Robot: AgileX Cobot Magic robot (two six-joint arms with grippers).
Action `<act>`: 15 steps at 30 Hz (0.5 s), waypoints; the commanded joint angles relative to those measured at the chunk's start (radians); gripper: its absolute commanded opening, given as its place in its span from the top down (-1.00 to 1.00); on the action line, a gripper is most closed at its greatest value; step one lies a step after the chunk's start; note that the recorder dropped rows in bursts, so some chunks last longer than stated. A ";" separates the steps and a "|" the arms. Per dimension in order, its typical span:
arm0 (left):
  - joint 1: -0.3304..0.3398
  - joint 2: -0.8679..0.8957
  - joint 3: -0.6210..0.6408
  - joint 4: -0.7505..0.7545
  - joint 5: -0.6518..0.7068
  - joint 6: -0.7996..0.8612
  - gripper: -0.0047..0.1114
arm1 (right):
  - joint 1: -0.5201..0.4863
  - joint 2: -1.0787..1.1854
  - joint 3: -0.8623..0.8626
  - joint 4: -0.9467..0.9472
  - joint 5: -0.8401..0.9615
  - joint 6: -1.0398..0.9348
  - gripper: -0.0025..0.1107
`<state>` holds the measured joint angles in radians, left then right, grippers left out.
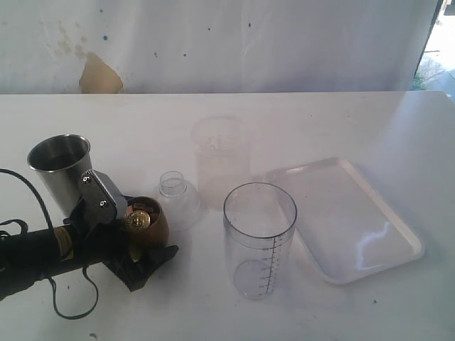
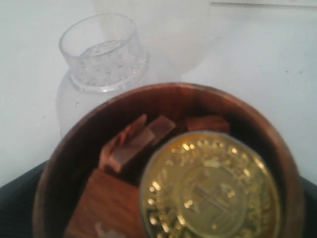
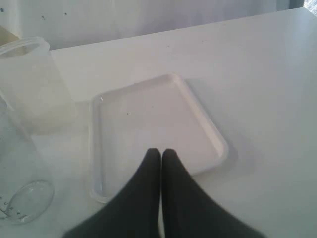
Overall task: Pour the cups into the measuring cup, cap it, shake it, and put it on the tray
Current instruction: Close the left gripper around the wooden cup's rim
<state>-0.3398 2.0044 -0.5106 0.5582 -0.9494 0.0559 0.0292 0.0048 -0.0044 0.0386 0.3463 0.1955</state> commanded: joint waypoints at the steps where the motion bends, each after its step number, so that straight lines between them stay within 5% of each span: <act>1: 0.001 -0.002 -0.003 -0.001 -0.025 0.010 -0.88 | -0.008 -0.005 0.004 -0.006 -0.002 0.002 0.96; 15: 0.001 -0.002 -0.003 -0.034 0.000 -0.016 -0.88 | -0.008 -0.005 0.004 -0.006 -0.002 0.002 0.96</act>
<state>-0.3398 2.0044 -0.5106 0.5460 -0.9546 0.0562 0.0292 0.0048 -0.0044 0.0386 0.3463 0.1955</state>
